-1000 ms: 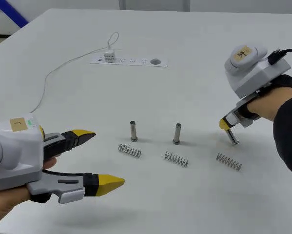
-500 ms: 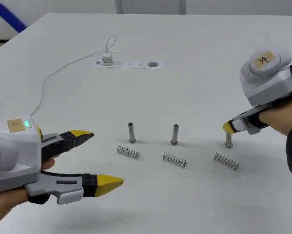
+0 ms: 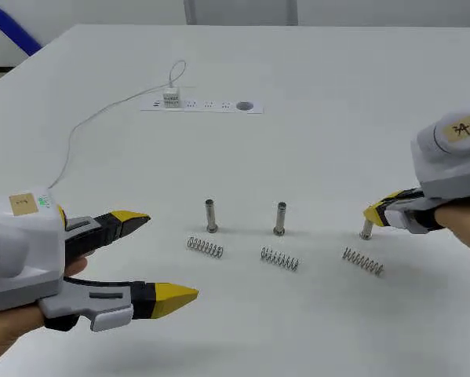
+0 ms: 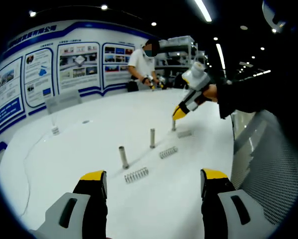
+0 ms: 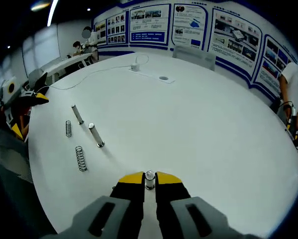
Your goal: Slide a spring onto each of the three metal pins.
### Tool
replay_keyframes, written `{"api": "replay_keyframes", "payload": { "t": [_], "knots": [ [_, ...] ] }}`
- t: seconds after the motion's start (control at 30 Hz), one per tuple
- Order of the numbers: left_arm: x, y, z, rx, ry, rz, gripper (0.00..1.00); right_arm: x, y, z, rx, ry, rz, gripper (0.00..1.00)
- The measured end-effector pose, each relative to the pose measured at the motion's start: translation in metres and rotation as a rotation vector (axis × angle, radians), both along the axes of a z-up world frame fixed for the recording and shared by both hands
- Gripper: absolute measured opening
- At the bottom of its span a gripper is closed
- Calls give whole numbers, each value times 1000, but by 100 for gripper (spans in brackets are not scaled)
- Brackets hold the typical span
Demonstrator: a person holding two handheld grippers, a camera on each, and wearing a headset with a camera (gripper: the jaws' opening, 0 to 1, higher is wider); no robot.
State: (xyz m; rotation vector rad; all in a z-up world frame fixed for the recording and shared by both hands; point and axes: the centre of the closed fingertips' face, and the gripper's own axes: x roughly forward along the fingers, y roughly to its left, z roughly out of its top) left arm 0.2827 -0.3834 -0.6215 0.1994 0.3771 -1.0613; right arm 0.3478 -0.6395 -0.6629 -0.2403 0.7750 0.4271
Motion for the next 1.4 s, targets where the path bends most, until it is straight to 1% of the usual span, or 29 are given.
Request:
{"api": "replay_keyframes", "payload": {
  "t": [0.2,0.3,0.67,0.73,1.03,1.23,1.4],
  "knots": [
    [-1,0,0,1,1,-2,78,-1,0,1,5,-17,11,9],
    [-1,-1,0,3,1,-4,79,-1,0,1,-5,-21,19,9],
    [-2,-1,1,0,-1,-5,79,-1,1,2,-14,-26,34,10],
    [-2,-1,1,0,-1,-5,79,-2,1,2,-14,-26,36,11],
    [-2,-1,1,-3,-2,-6,79,-4,0,9,-15,-51,39,16],
    [-2,-1,1,-3,-2,-7,79,-13,-1,11,-23,-57,45,16],
    [-2,-2,1,-3,-2,-8,79,-24,-4,9,-21,-48,51,16]
  ]
}}
